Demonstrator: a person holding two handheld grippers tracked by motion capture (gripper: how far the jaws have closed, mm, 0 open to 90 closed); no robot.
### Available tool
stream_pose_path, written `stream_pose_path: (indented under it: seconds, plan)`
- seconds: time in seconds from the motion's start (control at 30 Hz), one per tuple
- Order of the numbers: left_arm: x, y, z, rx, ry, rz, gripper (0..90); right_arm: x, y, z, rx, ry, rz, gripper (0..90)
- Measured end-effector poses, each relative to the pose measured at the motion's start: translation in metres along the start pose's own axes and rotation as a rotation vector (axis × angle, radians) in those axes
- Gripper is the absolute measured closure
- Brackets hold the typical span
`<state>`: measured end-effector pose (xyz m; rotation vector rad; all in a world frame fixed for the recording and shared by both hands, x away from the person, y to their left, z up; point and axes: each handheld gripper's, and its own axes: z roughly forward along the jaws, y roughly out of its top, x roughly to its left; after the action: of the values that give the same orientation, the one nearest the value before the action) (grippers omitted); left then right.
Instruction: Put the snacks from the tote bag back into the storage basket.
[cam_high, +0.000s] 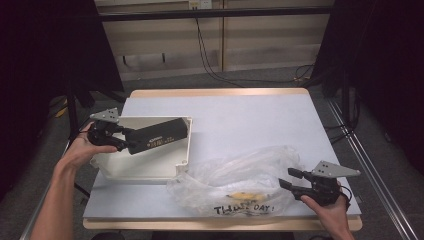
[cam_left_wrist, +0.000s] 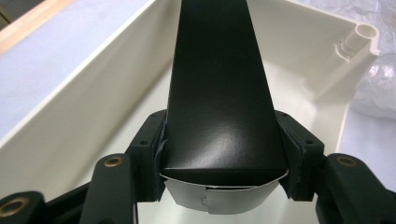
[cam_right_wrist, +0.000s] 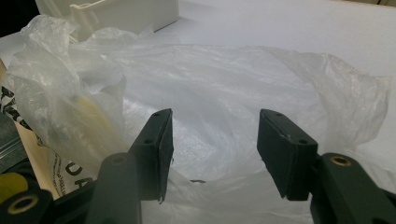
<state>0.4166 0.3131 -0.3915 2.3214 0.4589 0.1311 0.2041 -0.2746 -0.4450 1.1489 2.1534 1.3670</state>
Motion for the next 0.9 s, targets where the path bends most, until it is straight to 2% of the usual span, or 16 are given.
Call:
stream_pose_path:
  seconds: [0.07,0.13,0.23,0.27,0.33,0.4,0.6,0.67,0.77,0.83,0.9]
  plan:
    - [0.0,0.001,0.004,0.026,-0.009,0.026,43.5,0.0,0.0,0.001,-0.002,0.0,0.002,45.7]
    - [0.0,0.001,0.006,0.033,-0.011,0.026,43.5,0.0,0.0,0.0,-0.001,0.0,0.0,45.7]
    - [0.002,-0.002,0.008,0.017,-0.022,0.006,43.5,0.0,0.0,-0.001,0.001,-0.002,0.003,45.7]
    - [0.002,-0.003,0.009,0.013,-0.013,0.007,43.5,-0.001,0.0,-0.001,-0.001,0.0,0.004,45.7]
    - [0.004,-0.003,0.009,0.023,-0.02,0.025,43.5,-0.001,0.0,-0.001,-0.003,-0.001,0.003,45.7]
    - [0.005,-0.005,0.012,0.013,-0.016,0.018,43.5,-0.001,0.0,-0.001,-0.003,-0.001,0.004,45.7]
    - [0.01,-0.008,0.021,0.055,-0.014,0.044,43.5,-0.001,0.001,-0.001,-0.004,-0.001,0.001,45.7]
    - [0.01,-0.01,0.023,0.047,-0.014,0.045,43.4,-0.001,0.0,-0.001,-0.004,-0.002,0.002,45.7]
    - [0.011,-0.01,0.026,0.066,-0.011,0.068,43.3,-0.002,0.0,-0.001,-0.001,-0.001,0.004,45.7]
    - [0.012,-0.01,0.026,0.067,-0.02,0.058,43.3,-0.001,0.0,0.0,-0.002,0.001,0.003,45.7]
    - [0.013,-0.008,0.027,0.071,-0.01,0.059,43.3,-0.001,0.001,0.0,0.001,0.0,0.004,45.7]
